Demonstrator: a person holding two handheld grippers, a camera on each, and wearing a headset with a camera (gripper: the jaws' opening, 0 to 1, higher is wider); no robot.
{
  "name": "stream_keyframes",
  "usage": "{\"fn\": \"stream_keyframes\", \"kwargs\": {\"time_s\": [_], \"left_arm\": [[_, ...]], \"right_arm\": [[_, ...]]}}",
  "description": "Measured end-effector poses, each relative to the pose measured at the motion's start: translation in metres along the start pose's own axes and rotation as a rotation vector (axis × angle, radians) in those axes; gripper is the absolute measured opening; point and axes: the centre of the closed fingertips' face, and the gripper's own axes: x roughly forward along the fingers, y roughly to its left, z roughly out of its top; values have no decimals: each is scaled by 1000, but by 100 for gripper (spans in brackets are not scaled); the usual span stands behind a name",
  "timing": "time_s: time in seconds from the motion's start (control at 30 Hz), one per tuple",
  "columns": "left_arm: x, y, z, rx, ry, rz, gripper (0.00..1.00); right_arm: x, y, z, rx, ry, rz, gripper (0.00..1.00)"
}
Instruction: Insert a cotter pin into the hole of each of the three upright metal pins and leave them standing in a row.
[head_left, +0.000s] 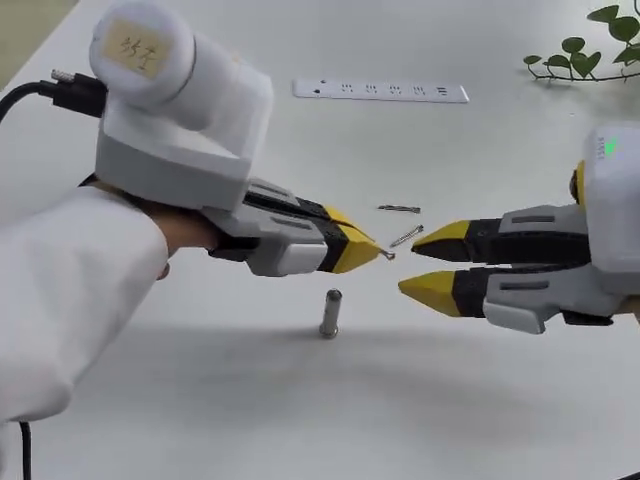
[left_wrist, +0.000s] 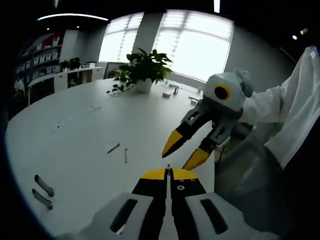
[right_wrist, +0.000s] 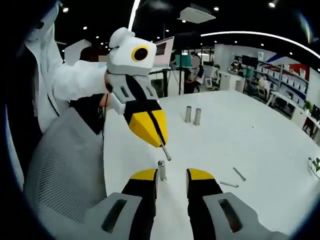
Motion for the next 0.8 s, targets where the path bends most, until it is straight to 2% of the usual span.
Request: {"fn": "stream_keyframes", "kwargs": {"time_s": [0.07,0.1,0.13,0.23,0.27,0.3,0.37,0.43,0.5,0.57,0.8], "left_arm": [[-1,-6,4,47,-18,-28,0],[-2,-11,9,79,-42,-51,0],[-3,-14,12,95,-57,-62,0],[-6,-17,15,186,-56,-80,0],[-7,-19,16,198,-63,-88,0],[-8,-22,18,201,-69,-94,0],[-9,-20,19,213,-80,-109,0],[-9,-22,19,223,-82,-119,0],[-10,-24,16,245,-71,-124,0],[-10,-24,15,250,-68,-129,0],[-10,-25,12,246,-53,-152,0]], "right_arm": [[0,4,4,38,-20,32,18],[0,6,4,54,-27,65,17],[0,5,4,61,-30,78,16],[0,13,7,81,-36,133,11],[-1,15,8,82,-37,147,8],[-1,17,9,81,-39,156,5],[-2,21,11,78,-49,161,2],[-2,23,13,67,-51,161,5],[-3,25,14,61,-53,165,6],[-3,31,14,53,-43,190,3],[-3,38,13,34,-29,210,0]]}}
